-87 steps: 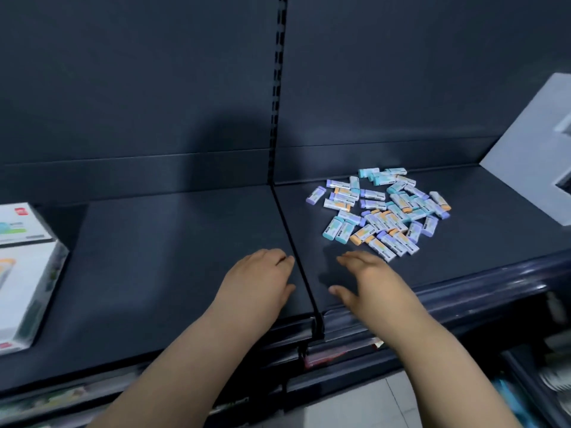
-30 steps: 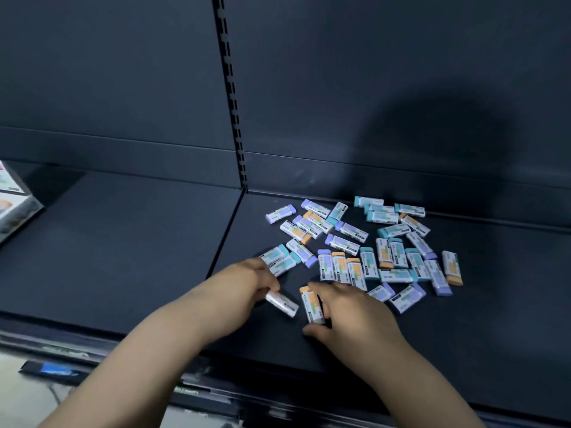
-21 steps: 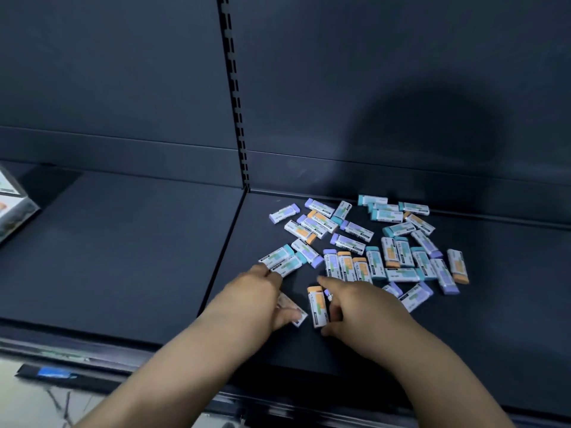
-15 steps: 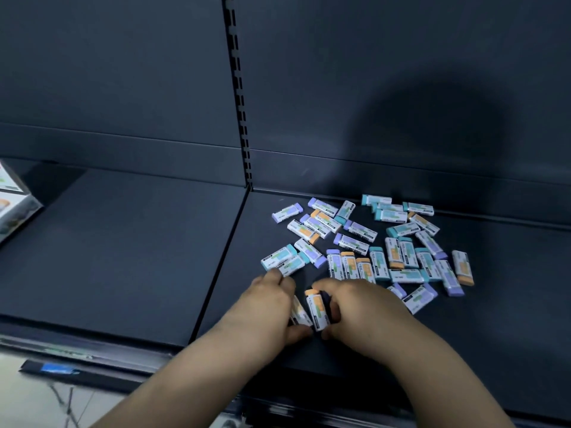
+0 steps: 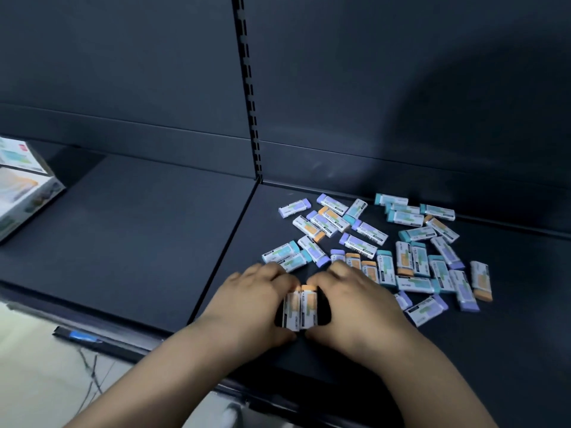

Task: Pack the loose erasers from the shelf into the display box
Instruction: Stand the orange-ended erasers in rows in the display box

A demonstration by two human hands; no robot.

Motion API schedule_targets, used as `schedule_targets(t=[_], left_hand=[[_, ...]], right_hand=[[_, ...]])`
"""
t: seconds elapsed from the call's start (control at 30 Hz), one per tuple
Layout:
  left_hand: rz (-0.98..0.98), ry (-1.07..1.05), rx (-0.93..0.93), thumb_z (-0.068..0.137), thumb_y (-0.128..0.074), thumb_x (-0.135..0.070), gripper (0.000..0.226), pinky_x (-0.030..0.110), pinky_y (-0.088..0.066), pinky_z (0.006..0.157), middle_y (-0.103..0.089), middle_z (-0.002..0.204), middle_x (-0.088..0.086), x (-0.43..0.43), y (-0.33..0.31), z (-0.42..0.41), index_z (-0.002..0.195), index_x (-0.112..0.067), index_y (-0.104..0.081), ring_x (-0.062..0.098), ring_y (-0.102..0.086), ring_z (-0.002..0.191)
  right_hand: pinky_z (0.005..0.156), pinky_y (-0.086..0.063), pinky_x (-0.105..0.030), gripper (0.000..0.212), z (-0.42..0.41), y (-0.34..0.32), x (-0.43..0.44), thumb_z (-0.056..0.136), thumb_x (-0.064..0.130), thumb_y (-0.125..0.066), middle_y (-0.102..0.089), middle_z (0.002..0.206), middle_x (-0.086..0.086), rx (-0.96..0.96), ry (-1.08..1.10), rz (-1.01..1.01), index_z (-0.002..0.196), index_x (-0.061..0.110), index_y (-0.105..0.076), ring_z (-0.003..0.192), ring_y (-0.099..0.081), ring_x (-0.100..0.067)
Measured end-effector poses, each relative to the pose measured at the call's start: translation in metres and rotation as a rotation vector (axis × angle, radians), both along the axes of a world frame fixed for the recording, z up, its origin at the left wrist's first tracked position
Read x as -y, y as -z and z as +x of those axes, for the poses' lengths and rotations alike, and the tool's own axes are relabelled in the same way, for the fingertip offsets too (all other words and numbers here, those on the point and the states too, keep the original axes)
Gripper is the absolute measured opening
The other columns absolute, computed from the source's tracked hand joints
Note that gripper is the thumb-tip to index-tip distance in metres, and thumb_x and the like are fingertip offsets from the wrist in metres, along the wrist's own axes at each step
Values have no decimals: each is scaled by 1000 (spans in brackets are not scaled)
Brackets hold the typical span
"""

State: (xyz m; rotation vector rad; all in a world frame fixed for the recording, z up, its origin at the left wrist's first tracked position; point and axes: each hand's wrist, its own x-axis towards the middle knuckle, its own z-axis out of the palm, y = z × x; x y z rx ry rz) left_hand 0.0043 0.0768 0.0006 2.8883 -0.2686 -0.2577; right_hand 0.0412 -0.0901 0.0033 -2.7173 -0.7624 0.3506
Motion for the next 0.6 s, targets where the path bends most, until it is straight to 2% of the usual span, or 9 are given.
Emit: schedule_targets(t=[0.17, 0.27, 0.4, 0.6], left_hand=[[-36, -31, 160, 68, -60, -60, 63, 24, -29, 85, -43, 125, -20, -29, -7, -7, 126, -44, -41, 7, -38, 115], [-28, -8, 234, 67, -66, -56, 65, 24, -28, 80, -48, 123, -20, -62, -12, -14, 127, -43, -44, 8, -42, 108], [-10, 25, 310, 59, -78, -47, 68, 27, -32, 76, -58, 115, -14, -123, -14, -23, 121, -33, -56, 15, -54, 102], [-1, 76, 386, 55, -83, -43, 67, 30, -39, 74, -64, 108, -7, -250, -15, -38, 116, -25, -62, 20, -59, 96]], right_hand=[[78, -45, -30, 51, -5, -2, -22, 68, 53, -61, -38, 111, 13, 71, 7, 127, 113, 38, -45, 108, -44, -10], [75, -43, -26, 50, -14, -5, -51, 67, 52, -62, -41, 113, 17, 103, 22, 173, 113, 40, -44, 106, -44, -6], [79, -44, -27, 54, -28, -5, -113, 68, 49, -65, -41, 114, 16, 134, 40, 187, 116, 37, -43, 105, -44, -6], [77, -41, -21, 59, -51, -6, -239, 70, 49, -65, -38, 119, 20, 155, 110, 198, 122, 38, -42, 109, -42, -1]])
